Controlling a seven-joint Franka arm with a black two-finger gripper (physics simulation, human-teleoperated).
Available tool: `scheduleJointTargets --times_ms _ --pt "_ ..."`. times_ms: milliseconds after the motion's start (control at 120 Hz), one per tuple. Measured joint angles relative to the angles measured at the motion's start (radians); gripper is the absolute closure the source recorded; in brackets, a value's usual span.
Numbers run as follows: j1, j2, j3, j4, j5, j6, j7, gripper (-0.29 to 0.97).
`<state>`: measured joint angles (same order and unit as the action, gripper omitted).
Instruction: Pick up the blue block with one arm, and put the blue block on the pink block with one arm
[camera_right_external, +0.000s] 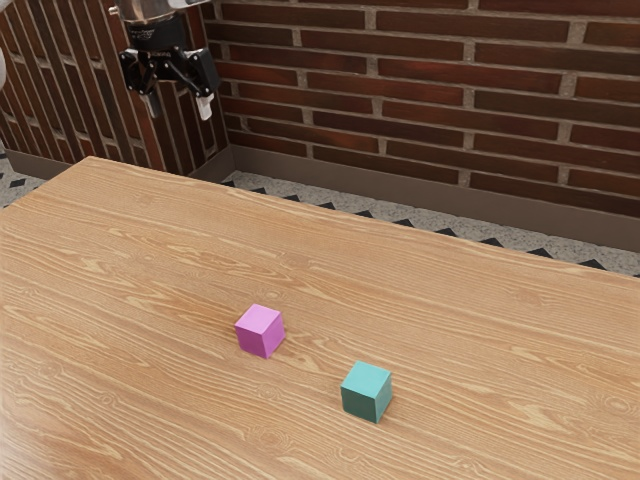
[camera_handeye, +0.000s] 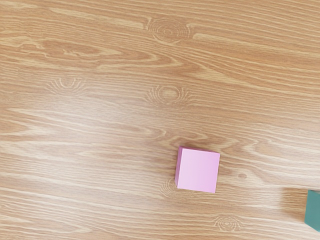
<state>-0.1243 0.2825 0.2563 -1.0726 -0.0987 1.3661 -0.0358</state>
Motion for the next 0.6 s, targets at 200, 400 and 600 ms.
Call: scheduleJointTargets --times_ms 200,400,600 --pt "0.005 0.001 0.003 0.002 -0.012 -0.002 -0.002 0.0" --pt "-0.038 -0.038 -0.01 0.108 -0.036 -0.038 -0.013 0.0" --pt "-0.131 0.021 -0.033 0.101 -0.036 -0.008 -0.034 0.0"
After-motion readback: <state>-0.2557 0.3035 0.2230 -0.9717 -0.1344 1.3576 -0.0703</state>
